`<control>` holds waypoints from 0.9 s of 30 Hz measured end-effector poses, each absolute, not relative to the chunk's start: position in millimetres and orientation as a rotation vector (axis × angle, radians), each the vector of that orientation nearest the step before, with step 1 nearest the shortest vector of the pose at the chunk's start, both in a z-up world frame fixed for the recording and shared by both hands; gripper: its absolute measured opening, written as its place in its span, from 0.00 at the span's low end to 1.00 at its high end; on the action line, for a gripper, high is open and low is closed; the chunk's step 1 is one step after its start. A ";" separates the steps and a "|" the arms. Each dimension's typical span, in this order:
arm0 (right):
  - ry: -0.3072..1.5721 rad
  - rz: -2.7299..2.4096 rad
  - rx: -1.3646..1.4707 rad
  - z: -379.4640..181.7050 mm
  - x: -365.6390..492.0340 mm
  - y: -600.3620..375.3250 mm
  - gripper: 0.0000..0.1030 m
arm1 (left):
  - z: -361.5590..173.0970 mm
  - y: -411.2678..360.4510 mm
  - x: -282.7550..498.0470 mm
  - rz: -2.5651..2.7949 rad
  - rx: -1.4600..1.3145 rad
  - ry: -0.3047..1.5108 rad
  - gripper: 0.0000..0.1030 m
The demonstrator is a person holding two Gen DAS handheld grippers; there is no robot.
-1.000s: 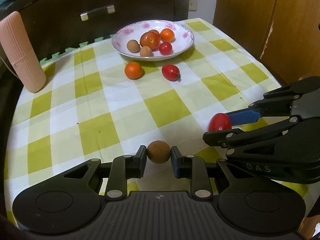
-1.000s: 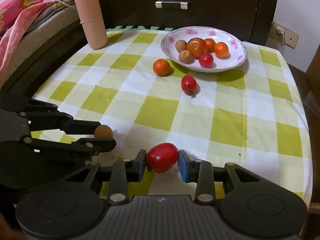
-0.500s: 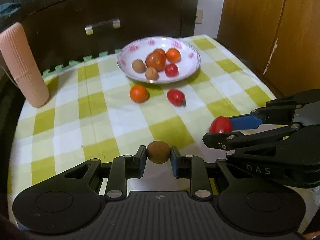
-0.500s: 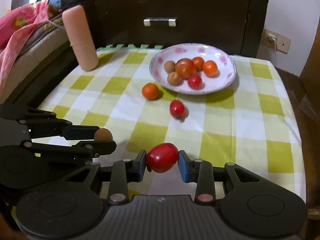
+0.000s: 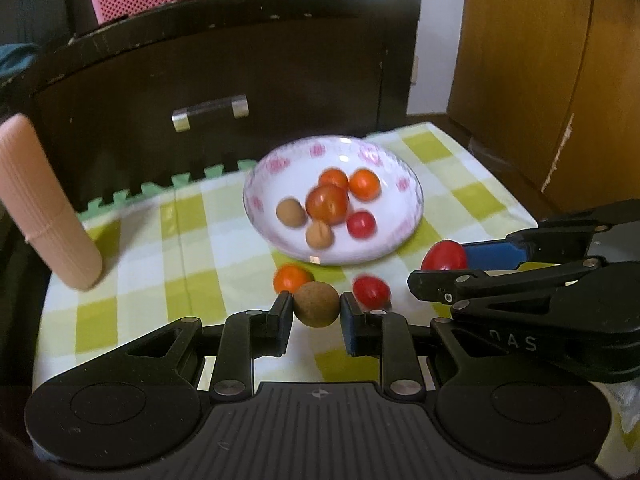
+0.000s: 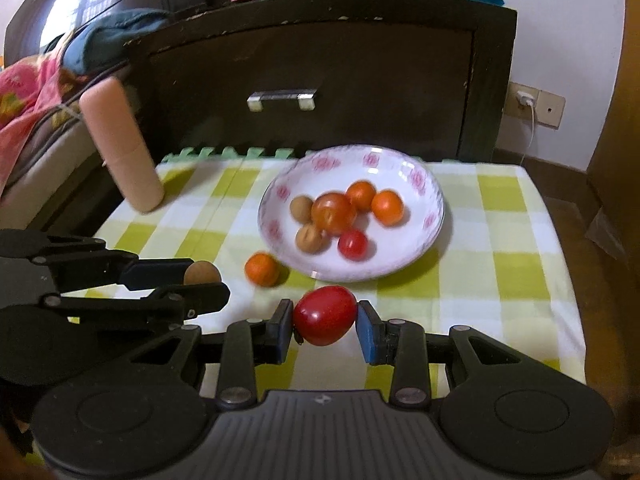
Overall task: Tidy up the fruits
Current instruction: 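Carry the red tomato and brown fruit in both grippers toward the bowl, then open the left gripper over the bowl while the right releases its tomato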
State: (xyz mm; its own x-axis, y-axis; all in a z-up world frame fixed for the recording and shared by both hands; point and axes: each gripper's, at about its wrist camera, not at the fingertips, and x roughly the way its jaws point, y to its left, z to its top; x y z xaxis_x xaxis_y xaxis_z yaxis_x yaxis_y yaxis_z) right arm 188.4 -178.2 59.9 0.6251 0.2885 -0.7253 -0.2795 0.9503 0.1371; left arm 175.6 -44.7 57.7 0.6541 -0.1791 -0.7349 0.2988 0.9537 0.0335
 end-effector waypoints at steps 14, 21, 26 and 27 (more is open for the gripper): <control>0.818 0.276 0.049 56.4 254.3 -191.7 0.33 | 58.9 -61.6 232.8 -0.272 0.181 0.772 0.31; 0.822 0.255 0.060 46.9 278.4 -195.0 0.33 | 49.4 -67.2 256.1 -0.262 0.189 0.768 0.31; 0.824 0.252 0.073 38.2 293.9 -196.5 0.33 | 41.6 -68.1 270.5 -0.263 0.187 0.765 0.31; 0.826 0.252 0.076 35.7 296.2 -197.1 0.33 | 39.6 -68.4 272.9 -0.262 0.187 0.766 0.31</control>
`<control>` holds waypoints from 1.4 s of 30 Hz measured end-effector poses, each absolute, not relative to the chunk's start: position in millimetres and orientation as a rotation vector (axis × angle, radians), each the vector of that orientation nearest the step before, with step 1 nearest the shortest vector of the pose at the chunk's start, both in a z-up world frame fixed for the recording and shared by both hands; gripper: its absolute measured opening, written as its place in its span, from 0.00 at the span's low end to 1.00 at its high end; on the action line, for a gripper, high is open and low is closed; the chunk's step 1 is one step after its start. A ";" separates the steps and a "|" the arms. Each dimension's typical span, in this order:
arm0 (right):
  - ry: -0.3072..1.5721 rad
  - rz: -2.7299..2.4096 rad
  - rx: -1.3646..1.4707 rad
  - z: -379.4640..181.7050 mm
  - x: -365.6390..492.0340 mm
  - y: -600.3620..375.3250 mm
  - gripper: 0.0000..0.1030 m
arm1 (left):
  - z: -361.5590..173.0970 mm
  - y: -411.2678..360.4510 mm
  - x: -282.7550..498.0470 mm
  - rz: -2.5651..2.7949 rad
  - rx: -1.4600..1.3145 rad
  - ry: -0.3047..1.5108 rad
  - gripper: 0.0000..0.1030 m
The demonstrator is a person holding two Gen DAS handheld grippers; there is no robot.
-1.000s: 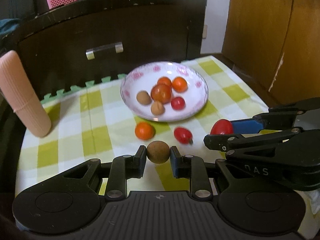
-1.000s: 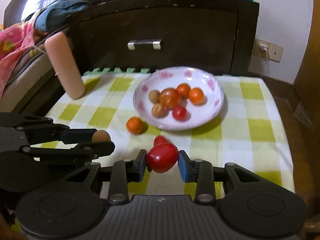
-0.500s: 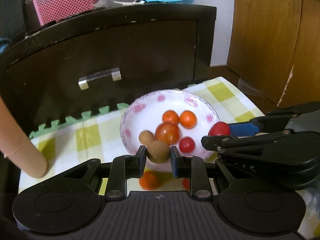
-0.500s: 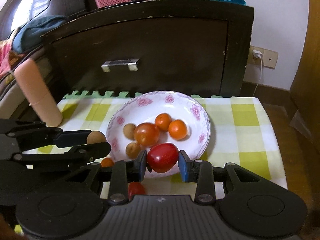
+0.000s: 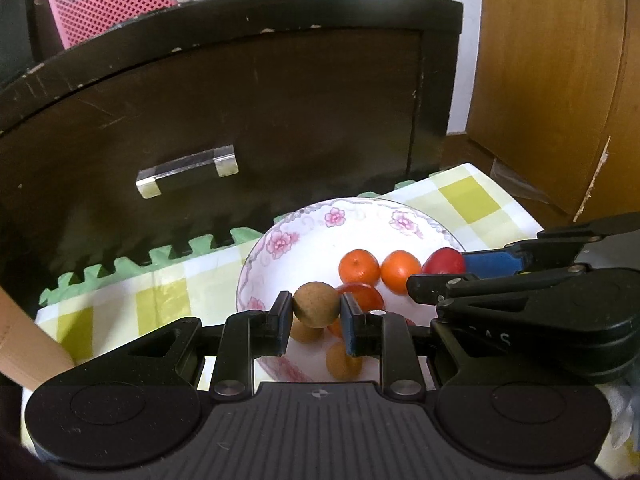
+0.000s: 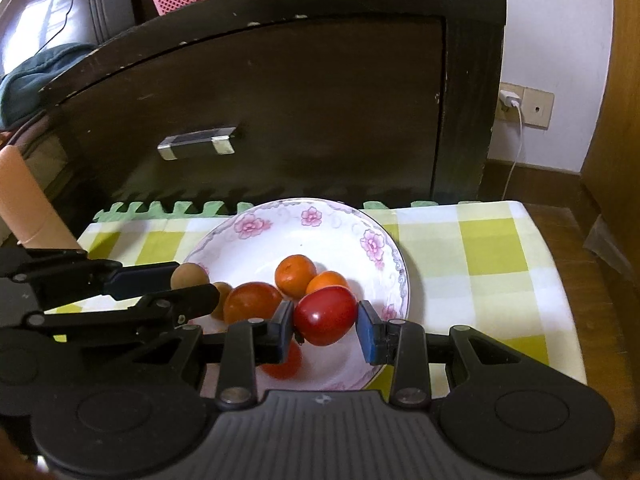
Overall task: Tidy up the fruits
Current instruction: 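Open the left gripper over the bowl while the right releases its tomato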
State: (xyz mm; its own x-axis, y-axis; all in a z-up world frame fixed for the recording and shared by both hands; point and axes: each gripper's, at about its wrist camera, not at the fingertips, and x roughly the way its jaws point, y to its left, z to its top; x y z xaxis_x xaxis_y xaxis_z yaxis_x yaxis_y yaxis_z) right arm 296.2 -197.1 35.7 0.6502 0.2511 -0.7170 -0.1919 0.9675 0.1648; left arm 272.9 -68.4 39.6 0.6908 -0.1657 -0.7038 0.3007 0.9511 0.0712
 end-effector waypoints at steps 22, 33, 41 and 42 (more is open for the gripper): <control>0.819 0.276 0.089 18.2 311.5 -197.9 0.33 | 30.0 -68.8 303.1 -0.244 0.196 0.748 0.32; 0.825 0.266 0.063 8.9 313.7 -193.6 0.33 | 18.3 -63.5 311.5 -0.226 0.179 0.793 0.39; 0.806 0.251 0.073 16.5 310.9 -195.4 0.35 | 25.3 -60.0 309.4 -0.202 0.172 0.790 0.49; 0.805 0.252 0.073 17.4 310.6 -195.1 0.36 | 26.3 -59.5 308.9 -0.199 0.173 0.789 0.50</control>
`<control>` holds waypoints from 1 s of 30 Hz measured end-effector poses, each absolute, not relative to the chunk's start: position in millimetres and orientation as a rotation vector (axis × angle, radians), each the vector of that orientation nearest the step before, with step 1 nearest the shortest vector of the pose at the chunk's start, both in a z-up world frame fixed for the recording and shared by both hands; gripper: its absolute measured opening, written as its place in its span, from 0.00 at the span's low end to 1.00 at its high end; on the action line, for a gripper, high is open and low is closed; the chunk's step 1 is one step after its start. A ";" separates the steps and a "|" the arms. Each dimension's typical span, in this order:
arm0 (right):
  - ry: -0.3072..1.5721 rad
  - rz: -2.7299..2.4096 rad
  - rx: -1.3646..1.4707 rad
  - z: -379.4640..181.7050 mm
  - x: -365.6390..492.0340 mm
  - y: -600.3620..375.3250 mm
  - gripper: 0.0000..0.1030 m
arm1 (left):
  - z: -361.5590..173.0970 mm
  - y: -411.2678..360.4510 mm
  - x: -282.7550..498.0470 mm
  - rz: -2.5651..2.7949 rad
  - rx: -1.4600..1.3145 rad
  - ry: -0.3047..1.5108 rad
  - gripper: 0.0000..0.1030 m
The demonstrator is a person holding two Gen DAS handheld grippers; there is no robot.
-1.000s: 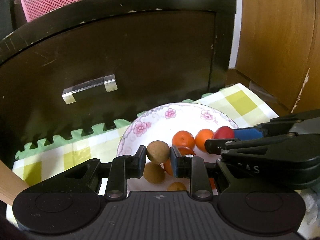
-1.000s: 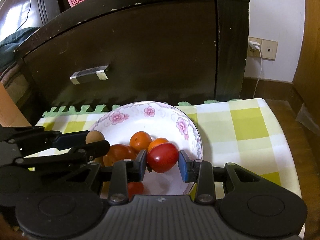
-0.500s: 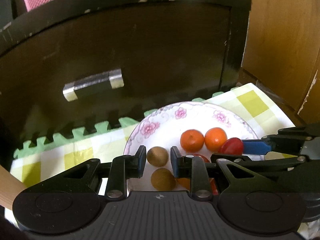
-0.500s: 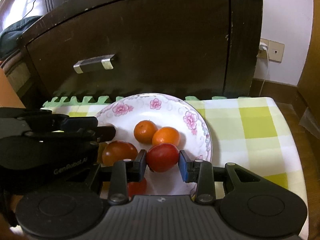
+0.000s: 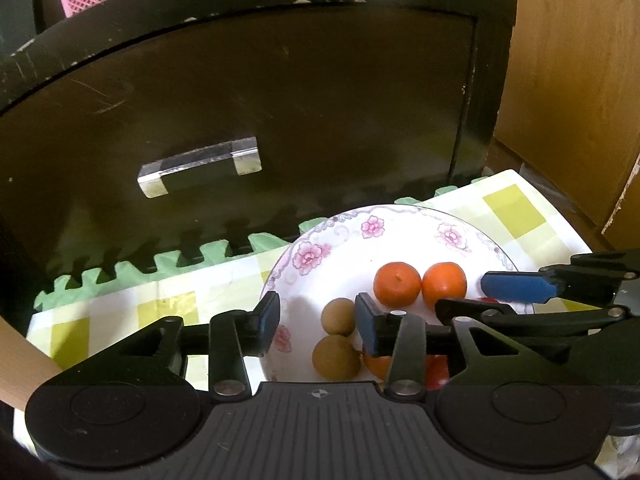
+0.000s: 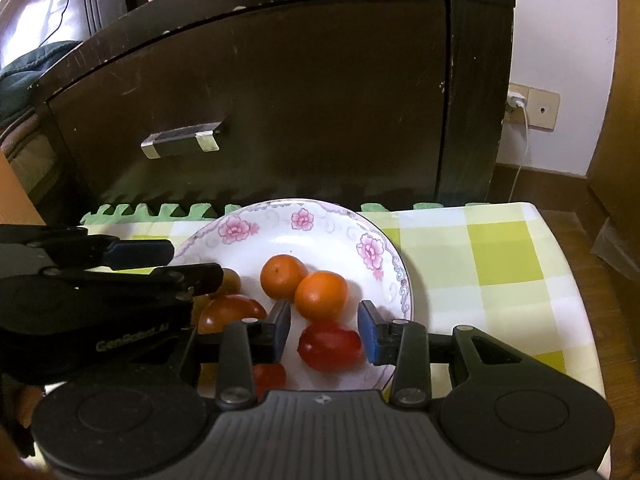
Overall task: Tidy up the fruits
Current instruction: 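Open the left gripper over the bowl while the right releases its tomato, then move both open grippers back toward the last tangerine and cherry tomato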
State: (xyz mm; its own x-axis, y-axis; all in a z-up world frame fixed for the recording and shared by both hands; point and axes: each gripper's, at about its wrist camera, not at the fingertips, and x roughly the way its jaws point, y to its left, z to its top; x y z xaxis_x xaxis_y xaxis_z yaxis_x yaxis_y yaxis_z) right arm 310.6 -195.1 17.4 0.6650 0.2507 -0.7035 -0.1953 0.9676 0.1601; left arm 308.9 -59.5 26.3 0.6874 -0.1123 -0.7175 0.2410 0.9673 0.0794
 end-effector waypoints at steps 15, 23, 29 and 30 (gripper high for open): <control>0.756 0.241 0.078 35.7 300.1 -193.5 0.43 | 47.7 -49.5 299.5 -0.165 0.157 0.779 0.57; 0.736 0.226 0.079 46.7 293.4 -195.9 0.43 | 56.6 -46.7 287.3 -0.164 0.157 0.764 0.62; 0.730 0.235 0.075 56.9 280.3 -192.1 0.43 | 63.3 -42.5 274.0 -0.164 0.150 0.767 0.63; 0.730 0.240 0.073 58.5 277.6 -190.6 0.43 | 64.5 -41.4 271.4 -0.163 0.148 0.769 0.64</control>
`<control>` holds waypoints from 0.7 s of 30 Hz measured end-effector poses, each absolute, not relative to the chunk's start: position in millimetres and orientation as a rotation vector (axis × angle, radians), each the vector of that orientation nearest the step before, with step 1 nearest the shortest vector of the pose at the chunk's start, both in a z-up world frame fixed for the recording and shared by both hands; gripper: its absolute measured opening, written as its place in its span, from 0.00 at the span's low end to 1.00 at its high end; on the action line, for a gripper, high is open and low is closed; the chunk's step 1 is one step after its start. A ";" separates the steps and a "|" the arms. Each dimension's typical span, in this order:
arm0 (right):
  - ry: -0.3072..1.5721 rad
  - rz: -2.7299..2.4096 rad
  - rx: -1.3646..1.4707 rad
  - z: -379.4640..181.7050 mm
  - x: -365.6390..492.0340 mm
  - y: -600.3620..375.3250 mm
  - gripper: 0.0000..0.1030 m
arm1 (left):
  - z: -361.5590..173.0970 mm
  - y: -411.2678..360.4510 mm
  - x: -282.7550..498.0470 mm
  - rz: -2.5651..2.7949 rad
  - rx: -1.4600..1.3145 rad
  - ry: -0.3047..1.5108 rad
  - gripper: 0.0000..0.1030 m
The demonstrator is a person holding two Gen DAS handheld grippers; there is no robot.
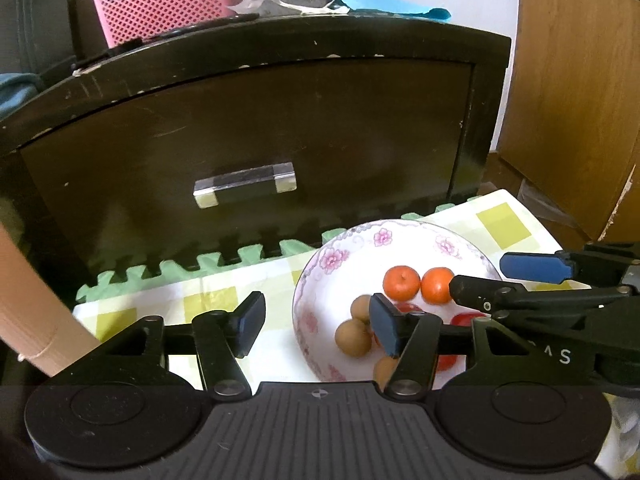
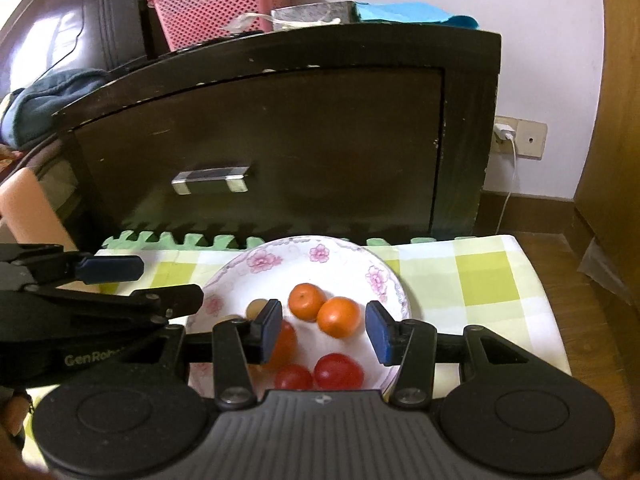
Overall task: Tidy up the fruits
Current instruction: 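Move both open grippers back toward the last tangerine and cherry tomato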
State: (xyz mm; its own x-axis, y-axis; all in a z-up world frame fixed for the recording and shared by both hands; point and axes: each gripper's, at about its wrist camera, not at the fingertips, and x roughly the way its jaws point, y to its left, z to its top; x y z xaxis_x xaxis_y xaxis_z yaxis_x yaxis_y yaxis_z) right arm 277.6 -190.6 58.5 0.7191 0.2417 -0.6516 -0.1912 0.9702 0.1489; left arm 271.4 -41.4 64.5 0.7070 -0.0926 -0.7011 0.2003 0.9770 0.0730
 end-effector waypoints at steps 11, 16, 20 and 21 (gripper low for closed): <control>0.778 0.280 0.009 59.8 240.2 -179.8 0.43 | 62.7 -29.9 238.7 -0.160 0.120 0.818 0.66; 0.807 0.291 -0.020 56.7 224.1 -177.2 0.43 | 57.8 -28.3 225.1 -0.164 0.113 0.844 0.66; 0.831 0.294 -0.029 53.6 212.0 -176.6 0.43 | 58.6 -26.9 212.7 -0.169 0.110 0.850 0.68; 0.839 0.293 -0.027 52.4 209.1 -177.0 0.43 | 58.9 -25.9 210.2 -0.170 0.109 0.853 0.68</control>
State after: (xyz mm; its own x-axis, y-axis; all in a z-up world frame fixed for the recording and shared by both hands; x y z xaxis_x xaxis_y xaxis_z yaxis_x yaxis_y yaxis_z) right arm 209.1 -177.0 52.4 0.6308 0.2449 -0.7363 -0.2662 0.9596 0.0911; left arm 210.2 -25.9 58.9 0.6457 -0.1059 -0.7562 0.1927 0.9809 0.0272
